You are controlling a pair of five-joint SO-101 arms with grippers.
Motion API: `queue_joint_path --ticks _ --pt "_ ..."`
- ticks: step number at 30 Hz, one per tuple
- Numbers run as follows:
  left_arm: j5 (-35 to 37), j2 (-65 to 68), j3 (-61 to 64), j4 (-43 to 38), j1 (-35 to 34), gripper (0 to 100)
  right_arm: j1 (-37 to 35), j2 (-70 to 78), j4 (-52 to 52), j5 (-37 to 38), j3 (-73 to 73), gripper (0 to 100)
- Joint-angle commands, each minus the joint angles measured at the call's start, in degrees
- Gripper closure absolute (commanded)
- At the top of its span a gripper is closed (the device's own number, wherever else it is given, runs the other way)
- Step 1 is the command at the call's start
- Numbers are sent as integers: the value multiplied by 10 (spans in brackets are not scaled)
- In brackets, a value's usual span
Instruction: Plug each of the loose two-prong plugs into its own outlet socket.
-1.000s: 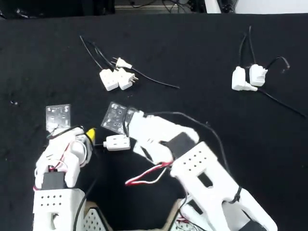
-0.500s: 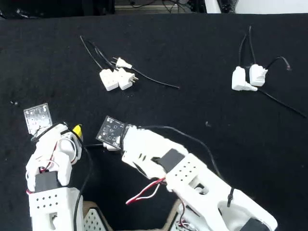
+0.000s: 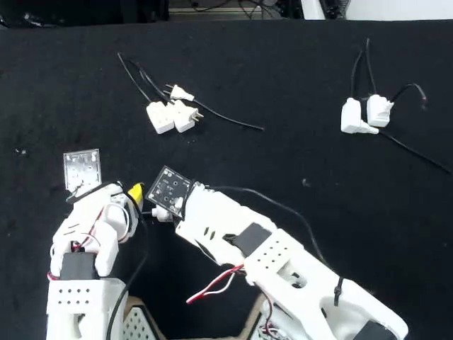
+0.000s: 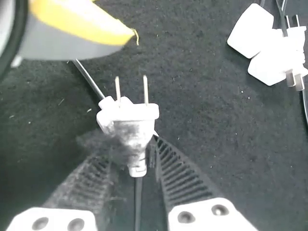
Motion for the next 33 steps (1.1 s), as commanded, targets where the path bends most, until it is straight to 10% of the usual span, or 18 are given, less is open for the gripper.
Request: queue_joint_path --ticks 1,20,33 --pt "5 -6 -57 2 8 784 -8 -18 -16 -4 -4 988" --pt "40 -180 -42 88 10 784 -11 -18 -16 -6 -3 988" --pt "-28 -178 -31 120 146 784 -11 -18 -14 -6 -3 988"
